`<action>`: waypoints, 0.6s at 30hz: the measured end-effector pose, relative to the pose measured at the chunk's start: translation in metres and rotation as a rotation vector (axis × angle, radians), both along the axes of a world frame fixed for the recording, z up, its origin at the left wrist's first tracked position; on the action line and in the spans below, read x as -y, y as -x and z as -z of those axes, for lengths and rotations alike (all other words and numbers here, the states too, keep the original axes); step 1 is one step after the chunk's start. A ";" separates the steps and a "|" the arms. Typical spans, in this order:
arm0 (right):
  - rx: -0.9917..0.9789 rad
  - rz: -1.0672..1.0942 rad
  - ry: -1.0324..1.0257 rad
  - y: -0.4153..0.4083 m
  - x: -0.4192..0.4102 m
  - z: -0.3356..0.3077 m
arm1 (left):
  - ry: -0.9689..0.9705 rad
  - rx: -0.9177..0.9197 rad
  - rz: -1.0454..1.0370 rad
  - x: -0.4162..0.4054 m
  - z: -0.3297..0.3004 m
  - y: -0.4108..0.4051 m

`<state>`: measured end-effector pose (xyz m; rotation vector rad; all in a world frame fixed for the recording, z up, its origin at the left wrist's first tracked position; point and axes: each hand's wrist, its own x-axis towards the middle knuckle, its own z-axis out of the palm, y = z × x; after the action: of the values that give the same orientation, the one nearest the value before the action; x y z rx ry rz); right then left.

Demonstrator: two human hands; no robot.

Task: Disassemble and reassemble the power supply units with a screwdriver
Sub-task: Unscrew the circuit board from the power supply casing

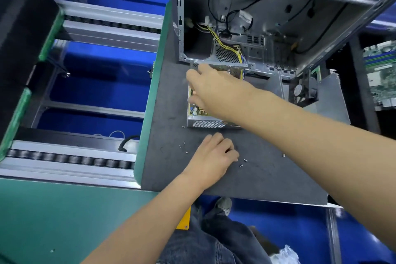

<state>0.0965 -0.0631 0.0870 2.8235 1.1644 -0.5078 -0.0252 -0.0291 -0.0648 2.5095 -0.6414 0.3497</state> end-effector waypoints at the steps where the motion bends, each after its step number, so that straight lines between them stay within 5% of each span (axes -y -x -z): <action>1: -0.041 0.006 -0.036 0.000 0.003 0.000 | 0.033 -0.006 -0.006 -0.002 -0.002 0.001; 5: 0.007 -0.087 -0.008 -0.002 0.002 0.001 | 0.249 -0.118 -0.130 -0.015 -0.014 0.015; 13: 0.154 -0.029 0.009 0.001 -0.006 0.004 | 1.292 -0.477 -0.646 -0.056 -0.028 0.033; 18: -0.037 -0.030 -0.069 -0.006 0.006 0.002 | 1.421 -0.525 -0.774 -0.092 -0.022 0.017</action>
<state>0.1023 -0.0689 0.0848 2.8612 1.2524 -0.5307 -0.0427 0.0625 -0.0431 1.2138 0.6572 0.2350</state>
